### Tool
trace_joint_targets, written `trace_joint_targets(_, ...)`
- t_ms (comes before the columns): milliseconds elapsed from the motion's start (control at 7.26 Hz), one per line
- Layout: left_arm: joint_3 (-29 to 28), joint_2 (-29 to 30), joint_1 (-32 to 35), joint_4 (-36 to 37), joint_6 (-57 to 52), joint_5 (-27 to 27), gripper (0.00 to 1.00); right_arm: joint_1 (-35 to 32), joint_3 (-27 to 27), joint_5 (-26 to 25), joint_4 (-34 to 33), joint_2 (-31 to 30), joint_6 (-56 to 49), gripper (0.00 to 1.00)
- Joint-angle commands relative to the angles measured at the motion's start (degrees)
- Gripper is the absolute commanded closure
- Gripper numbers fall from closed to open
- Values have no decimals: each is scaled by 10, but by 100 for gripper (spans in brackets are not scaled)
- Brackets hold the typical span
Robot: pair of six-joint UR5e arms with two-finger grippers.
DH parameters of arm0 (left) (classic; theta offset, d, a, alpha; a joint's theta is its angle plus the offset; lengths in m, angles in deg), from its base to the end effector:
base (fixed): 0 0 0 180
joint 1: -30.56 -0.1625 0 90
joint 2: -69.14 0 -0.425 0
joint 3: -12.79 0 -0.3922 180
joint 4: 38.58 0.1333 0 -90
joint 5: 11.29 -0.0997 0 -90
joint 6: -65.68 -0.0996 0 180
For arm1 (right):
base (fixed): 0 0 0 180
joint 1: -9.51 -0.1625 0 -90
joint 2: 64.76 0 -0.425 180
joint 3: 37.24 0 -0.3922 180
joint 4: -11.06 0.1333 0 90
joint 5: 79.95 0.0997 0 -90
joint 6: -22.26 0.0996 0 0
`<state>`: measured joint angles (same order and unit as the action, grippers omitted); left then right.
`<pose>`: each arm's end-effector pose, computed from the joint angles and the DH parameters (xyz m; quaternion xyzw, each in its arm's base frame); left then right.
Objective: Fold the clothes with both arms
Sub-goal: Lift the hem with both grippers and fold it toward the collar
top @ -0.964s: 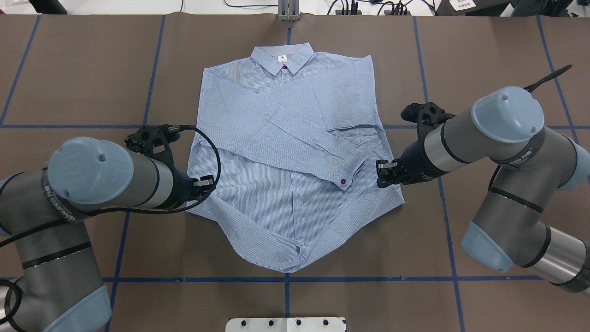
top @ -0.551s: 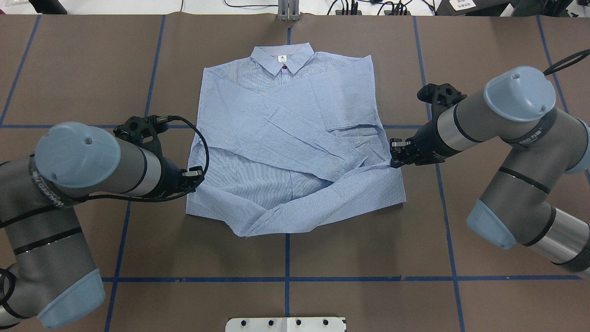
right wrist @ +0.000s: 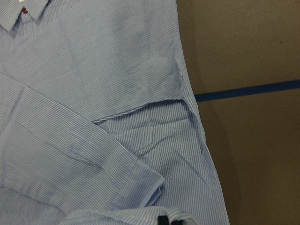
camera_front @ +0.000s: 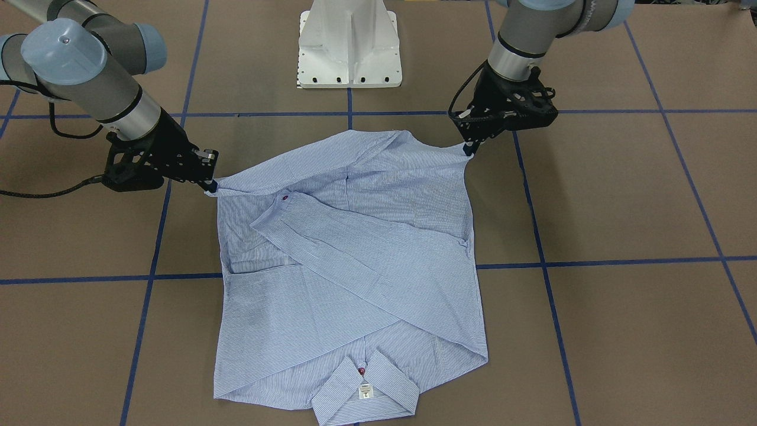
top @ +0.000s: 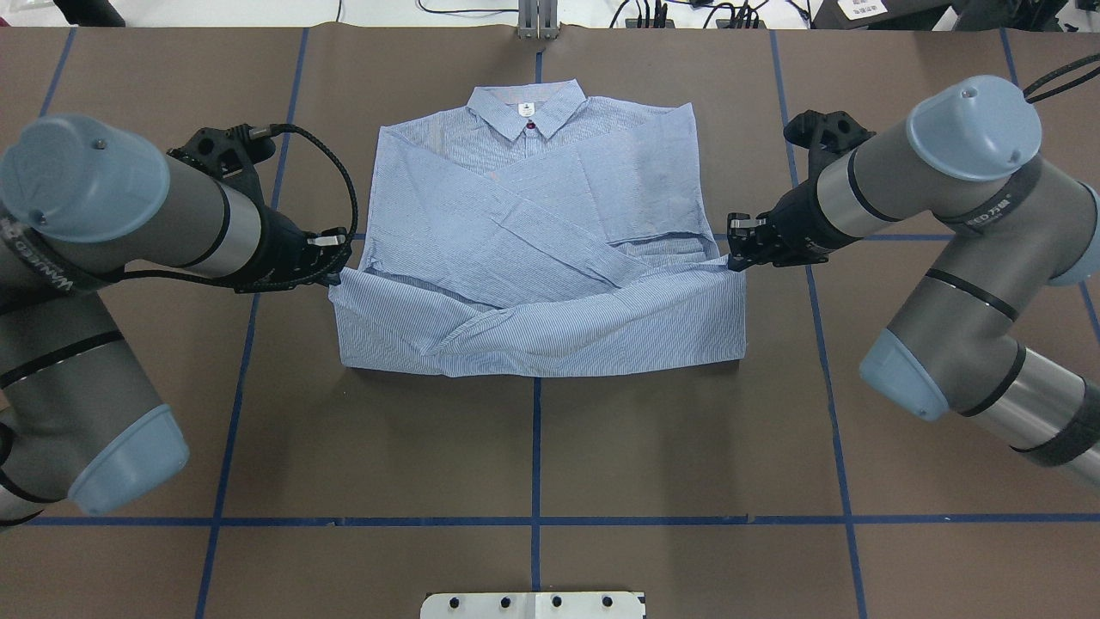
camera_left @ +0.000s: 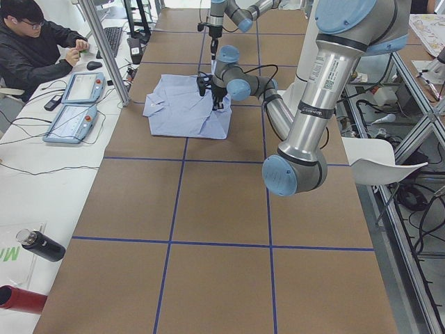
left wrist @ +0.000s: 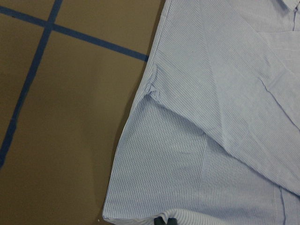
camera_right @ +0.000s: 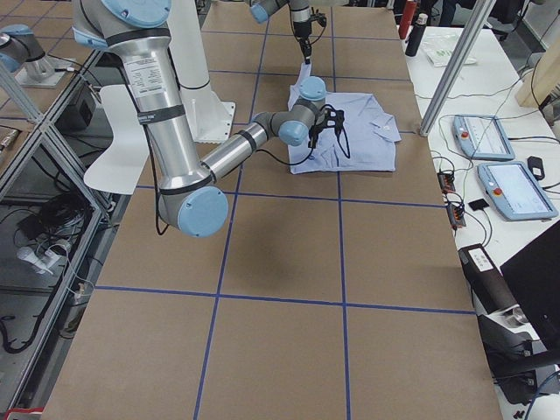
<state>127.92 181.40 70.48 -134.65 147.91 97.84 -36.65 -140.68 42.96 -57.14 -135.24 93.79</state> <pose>0.3660 -0.4375 0.2431 0.0436 0.4657 -0.1721 0.8670 -0.3563 -0.4854 0.3165 0.0232 -0.5072 0.0773 0.8580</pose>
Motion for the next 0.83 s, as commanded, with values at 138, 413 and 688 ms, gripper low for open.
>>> trace_joint_targets(138,-74,56,34,-17,-3,1,100,-25,72,-2,1,74,-3,100)
trace_joint_targets(413,-97,59,74,-53,-23,31,100,-57,89,0,1,100,-3,100)
trace_joint_targets(688,-138,90,94,-57,-36,60,100,-81,128,0,1,138,-5,100)
